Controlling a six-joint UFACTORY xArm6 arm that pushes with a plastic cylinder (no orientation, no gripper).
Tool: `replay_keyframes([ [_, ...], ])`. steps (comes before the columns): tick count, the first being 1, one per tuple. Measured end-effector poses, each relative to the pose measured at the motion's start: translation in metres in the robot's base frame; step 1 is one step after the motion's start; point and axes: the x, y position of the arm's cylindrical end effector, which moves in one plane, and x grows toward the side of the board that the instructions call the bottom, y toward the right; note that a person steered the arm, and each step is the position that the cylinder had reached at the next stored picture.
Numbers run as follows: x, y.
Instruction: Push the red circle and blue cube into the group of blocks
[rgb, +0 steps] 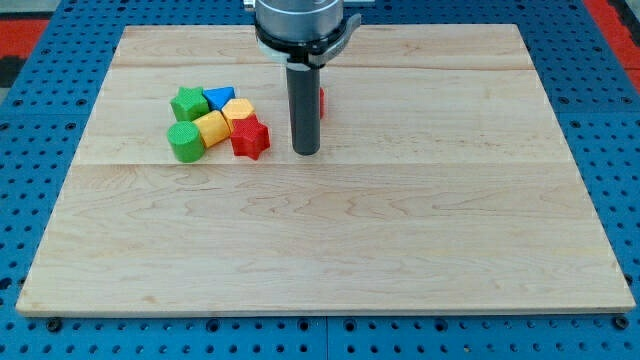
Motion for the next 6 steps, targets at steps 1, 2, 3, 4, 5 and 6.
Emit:
replay_keyframes([
  [1,-0.036,0.084],
  [2,-0.080,0.060],
  [3,-0.078,-0.012],
  [4,-0.073,-0.023],
  [5,-0.073,0.043],
  [6,-0.130,0.021],
])
